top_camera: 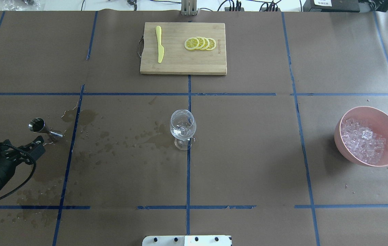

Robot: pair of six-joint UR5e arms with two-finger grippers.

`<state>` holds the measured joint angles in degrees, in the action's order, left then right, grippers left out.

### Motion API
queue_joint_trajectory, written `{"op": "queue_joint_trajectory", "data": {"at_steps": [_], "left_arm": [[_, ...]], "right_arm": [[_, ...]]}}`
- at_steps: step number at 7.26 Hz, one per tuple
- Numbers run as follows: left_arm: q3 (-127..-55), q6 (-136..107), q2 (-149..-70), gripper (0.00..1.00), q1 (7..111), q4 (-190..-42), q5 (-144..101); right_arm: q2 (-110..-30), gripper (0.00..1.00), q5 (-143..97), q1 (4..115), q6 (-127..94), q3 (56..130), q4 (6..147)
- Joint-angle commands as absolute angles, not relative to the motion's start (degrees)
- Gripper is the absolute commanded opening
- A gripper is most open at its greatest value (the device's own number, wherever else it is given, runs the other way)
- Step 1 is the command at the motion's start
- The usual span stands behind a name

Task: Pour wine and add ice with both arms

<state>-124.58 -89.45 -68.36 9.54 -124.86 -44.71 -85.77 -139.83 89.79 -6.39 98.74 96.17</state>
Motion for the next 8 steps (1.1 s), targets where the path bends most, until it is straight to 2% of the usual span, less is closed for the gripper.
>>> {"op": "queue_joint_trajectory", "data": {"at_steps": [1,3,6,8], "left_arm": [[-113.4,-91.1,-71.7,0.99,7.0,-133.4,-35.5],[-105.8,-90.6,-74.5,0.99,6.7,-137.7,-33.2],[-100.0,-90.5,-80.6,0.99,6.7,-137.6,-29.0],[-99.1,-90.5,-81.7,0.98,6.8,-137.6,-28.0]], "right_arm": [[-85.1,1.00,-139.8,89.6,-6.4,98.4,96.2],[-85.1,1.00,-139.8,89.6,-6.5,98.3,96.2],[-85.1,1.00,-139.8,89.6,-6.5,98.2,96.2],[-85.1,1.00,-139.8,89.5,-6.5,98.2,96.2]]}}
